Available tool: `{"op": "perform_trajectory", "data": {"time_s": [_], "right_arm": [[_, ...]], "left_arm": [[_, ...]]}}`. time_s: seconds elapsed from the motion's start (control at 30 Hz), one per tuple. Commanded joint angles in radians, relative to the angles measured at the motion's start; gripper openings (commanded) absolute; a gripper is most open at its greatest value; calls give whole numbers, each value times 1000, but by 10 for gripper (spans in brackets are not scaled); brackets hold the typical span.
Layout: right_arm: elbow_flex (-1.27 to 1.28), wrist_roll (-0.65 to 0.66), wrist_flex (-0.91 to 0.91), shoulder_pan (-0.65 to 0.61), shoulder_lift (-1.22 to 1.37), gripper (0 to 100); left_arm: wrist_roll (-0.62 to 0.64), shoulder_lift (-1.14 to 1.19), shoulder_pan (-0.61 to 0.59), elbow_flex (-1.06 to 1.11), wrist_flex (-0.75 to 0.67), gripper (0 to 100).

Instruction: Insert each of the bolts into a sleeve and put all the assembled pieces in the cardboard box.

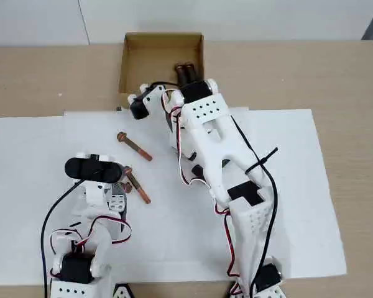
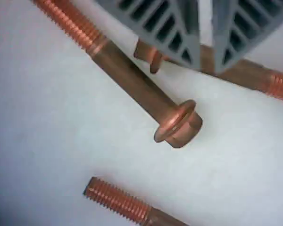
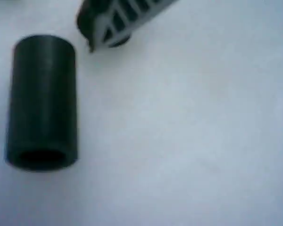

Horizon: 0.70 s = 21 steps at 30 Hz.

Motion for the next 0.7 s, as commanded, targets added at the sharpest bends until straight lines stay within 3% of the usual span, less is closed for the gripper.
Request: {"op": "perform_trajectory", "data": {"time_s": [0.0,0.67], "right_arm": [[-41,29,-31,-5,4,140],[-46,118,-114,-5,139,139]], "left_arm": [[2,-9,-3,-1,-2,6],[2,-9,-2,-1,-2,6]]}}
